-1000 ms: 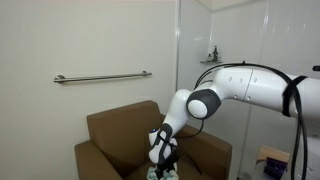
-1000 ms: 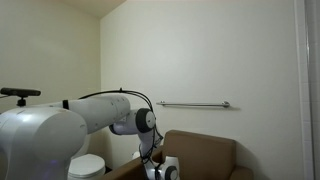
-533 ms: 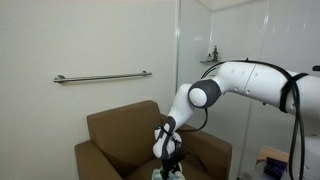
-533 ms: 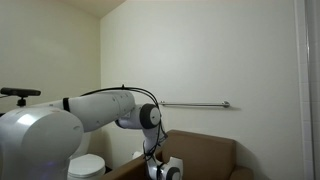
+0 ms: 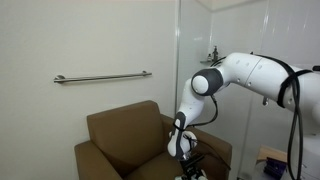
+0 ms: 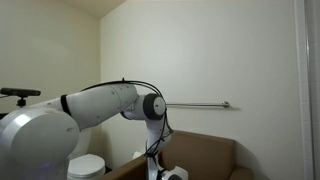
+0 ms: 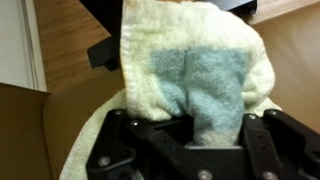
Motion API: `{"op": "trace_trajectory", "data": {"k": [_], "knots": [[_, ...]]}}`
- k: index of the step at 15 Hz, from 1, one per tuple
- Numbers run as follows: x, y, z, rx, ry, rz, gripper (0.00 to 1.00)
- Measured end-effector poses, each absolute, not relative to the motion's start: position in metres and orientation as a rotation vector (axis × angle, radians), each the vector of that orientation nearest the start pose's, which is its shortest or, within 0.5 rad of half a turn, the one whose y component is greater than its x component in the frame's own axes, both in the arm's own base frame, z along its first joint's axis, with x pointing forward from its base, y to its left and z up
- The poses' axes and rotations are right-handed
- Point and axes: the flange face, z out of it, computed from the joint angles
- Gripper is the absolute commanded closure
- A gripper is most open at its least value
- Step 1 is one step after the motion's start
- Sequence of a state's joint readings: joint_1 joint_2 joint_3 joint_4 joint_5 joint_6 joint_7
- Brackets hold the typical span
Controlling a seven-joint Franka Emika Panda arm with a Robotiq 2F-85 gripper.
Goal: Use the towel to wipe the seat of the sofa.
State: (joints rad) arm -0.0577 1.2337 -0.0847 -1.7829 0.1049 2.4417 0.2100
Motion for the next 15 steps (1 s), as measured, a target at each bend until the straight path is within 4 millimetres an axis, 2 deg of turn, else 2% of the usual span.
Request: {"op": "trace_trajectory", "data": {"k": [2,5,8,12,13,15], "knots": [[0.459,-0.079,-0.146,-2.993,0.621,0.971,0.95],[0.475,-0.069,-0.129,-3.013,0.551,0.946,0.95],[0.516,-0.044,-0.086,-3.077,0.454,0.813,0.96],[0.581,-0.001,-0.015,-3.146,0.356,0.557,0.96],[0.597,0.008,-0.001,-3.161,0.347,0.475,0.95],[0.619,0.021,0.011,-3.183,0.347,0.335,0.95]]}}
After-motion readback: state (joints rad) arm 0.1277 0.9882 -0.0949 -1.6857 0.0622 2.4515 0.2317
